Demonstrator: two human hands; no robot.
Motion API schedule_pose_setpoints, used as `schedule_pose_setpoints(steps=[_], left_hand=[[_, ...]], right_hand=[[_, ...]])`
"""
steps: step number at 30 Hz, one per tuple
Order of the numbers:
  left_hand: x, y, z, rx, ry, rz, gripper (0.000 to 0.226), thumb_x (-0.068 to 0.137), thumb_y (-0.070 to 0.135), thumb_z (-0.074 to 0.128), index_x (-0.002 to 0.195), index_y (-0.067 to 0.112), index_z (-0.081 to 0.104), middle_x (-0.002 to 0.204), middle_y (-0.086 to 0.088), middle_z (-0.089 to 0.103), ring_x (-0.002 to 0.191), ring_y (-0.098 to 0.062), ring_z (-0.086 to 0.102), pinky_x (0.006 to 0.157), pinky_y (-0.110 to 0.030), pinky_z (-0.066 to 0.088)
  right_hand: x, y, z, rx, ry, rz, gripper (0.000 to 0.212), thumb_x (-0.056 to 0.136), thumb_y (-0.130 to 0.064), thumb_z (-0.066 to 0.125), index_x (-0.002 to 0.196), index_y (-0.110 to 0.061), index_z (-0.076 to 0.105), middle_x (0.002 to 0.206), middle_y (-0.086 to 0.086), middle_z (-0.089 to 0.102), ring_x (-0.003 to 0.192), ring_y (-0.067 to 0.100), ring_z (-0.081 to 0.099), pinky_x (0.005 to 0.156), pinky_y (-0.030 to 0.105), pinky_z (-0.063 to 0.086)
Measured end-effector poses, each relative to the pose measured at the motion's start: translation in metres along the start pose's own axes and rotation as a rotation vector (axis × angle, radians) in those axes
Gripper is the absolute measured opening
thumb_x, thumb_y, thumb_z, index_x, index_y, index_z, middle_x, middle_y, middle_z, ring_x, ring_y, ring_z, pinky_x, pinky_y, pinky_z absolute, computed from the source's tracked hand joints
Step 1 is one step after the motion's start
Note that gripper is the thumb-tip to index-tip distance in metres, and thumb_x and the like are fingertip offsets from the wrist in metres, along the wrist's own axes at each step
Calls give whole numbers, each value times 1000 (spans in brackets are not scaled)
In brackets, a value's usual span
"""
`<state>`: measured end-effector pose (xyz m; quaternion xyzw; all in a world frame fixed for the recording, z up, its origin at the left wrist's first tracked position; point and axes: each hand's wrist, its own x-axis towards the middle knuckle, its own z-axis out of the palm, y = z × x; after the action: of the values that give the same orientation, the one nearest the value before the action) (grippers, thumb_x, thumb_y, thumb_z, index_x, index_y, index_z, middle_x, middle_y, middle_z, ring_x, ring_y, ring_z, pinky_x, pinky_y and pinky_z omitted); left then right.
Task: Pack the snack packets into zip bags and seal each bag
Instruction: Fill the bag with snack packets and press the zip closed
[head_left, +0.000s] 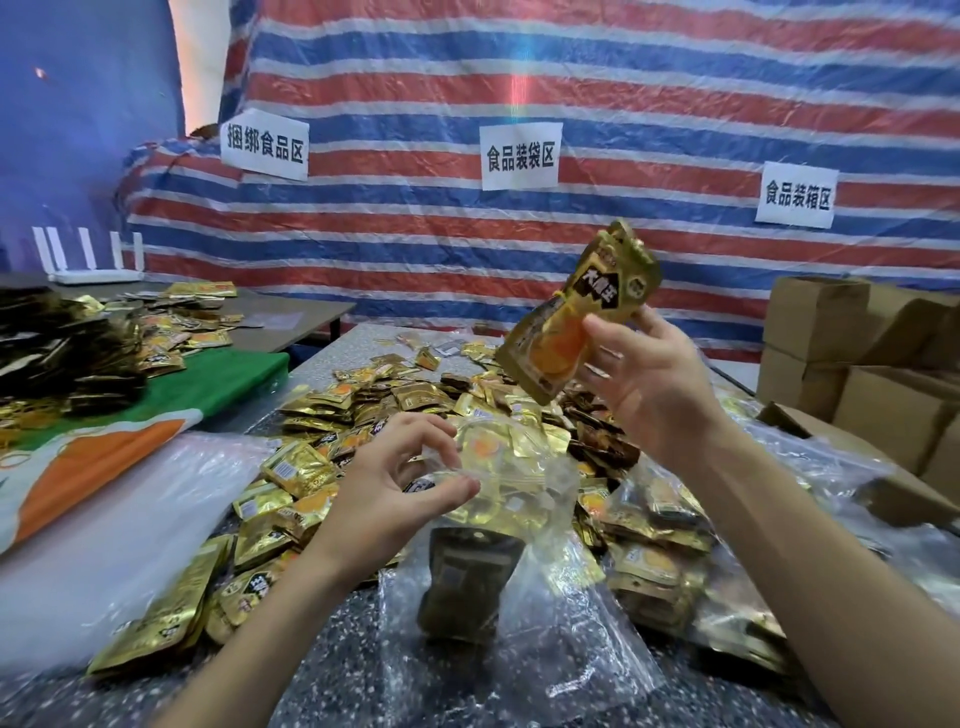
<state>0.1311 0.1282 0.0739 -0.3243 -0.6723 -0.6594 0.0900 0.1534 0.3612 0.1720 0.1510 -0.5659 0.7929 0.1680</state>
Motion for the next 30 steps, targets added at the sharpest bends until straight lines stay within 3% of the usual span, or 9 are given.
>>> schedule_pose_setpoints(steps=[4,7,13,15,17,19,21,25,30], left_hand=[[-1,0,-1,3,0,-18,28,61,42,82,77,23,67,112,13,62,117,-14,61,103,-43,50],[-1,1,-4,-13,20,-6,28,61,41,81,76,22,67,113,12,63,115,-13,62,99,-38,53],[1,2,-8,-29,24,37,21,61,39,80,70,27,66,108,18,62,117,-11,61,90,-25,53],[3,0,-8,-57,25,46,20,62,37,80,70,27,65,108,12,62,116,-14,62,93,-28,53],[4,-2,-9,-79,39,43,21,63,37,81,70,25,64,109,8,63,115,-17,63,94,-30,53],[6,-4,-11,-83,47,42,21,63,37,82,69,25,65,109,8,64,114,-17,64,93,-27,53],[8,-6,-14,-84,48,53,20,65,32,83,70,25,65,108,9,65,113,-15,65,91,-23,53],[10,-7,-24,-92,46,70,20,70,12,87,77,17,69,106,7,68,105,-17,69,84,-18,54],[9,-7,-34,-158,81,6,39,64,8,86,98,20,70,95,-7,75,88,-21,75,76,-22,57]], right_hand=[[-10,12,11,-218,-111,24,53,73,-1,71,123,-2,55,108,15,74,105,32,72,86,44,61],[-18,23,12,-534,-178,-55,44,76,8,76,115,-10,63,104,5,77,100,21,74,82,33,61],[-26,40,4,-927,-293,68,22,86,-24,78,108,-23,75,113,-12,73,110,3,64,104,49,48],[-27,38,2,-996,-309,70,26,88,-42,73,110,-28,77,120,-19,68,115,-4,59,106,43,45],[-30,34,0,-975,-337,51,38,82,-58,71,109,-31,77,121,-23,66,113,-6,60,101,29,48],[-31,31,-6,-959,-325,52,46,72,-62,79,105,-30,77,122,-19,66,107,-2,65,96,28,52],[-28,29,-15,-962,-312,95,41,68,-45,86,99,-20,77,115,-7,72,98,7,71,92,35,56],[-22,25,-27,-847,-265,97,10,79,-5,80,88,-8,77,86,8,78,80,22,74,76,27,60],[-21,19,-37,-695,-150,2,19,72,-15,81,91,-12,77,88,10,78,81,24,74,72,25,60]])
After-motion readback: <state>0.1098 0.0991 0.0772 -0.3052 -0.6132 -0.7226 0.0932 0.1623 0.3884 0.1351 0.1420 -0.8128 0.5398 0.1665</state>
